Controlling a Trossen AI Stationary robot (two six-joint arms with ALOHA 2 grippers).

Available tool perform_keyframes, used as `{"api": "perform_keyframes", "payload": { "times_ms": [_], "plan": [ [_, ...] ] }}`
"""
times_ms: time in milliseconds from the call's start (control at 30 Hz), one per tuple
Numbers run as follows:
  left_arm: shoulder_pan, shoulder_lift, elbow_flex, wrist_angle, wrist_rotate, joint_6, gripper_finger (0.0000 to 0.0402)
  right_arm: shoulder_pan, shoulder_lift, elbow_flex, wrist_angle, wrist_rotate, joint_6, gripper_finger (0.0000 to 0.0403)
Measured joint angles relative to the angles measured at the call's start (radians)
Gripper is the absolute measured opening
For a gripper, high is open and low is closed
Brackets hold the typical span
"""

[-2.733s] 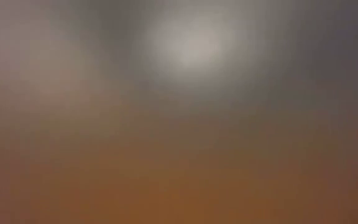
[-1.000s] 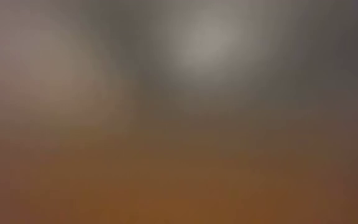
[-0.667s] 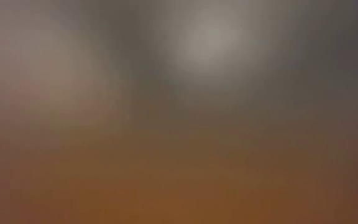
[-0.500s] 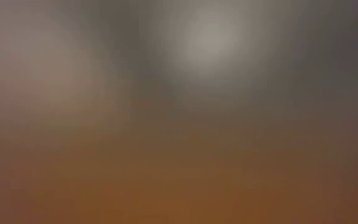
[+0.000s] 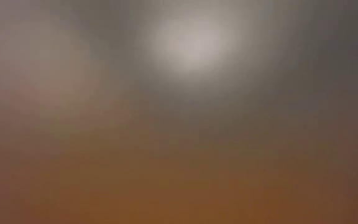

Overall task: Roll microfiber towels into tight, uniform cylinder then place into a basket
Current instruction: Fold the blue towel

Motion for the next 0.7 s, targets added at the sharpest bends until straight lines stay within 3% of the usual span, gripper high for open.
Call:
{"api": "perform_keyframes", "payload": {
  "times_ms": [133, 433, 700],
  "plan": [
    [0.042, -0.022, 0.001, -0.001, -0.060, -0.113, 0.0000, -0.028, 0.000, 0.000, -0.002, 0.095, -0.029, 0.0010],
    [0.090, -0.022, 0.000, 0.020, -0.210, -0.216, 0.0000, -0.164, 0.010, 0.000, 0.039, 0.167, -0.106, 0.0010],
    [0.133, -0.005, -0.001, 0.042, -0.251, -0.212, 0.0000, -0.270, 0.086, 0.000, 0.137, 0.133, -0.213, 0.0010]
  ]
}}
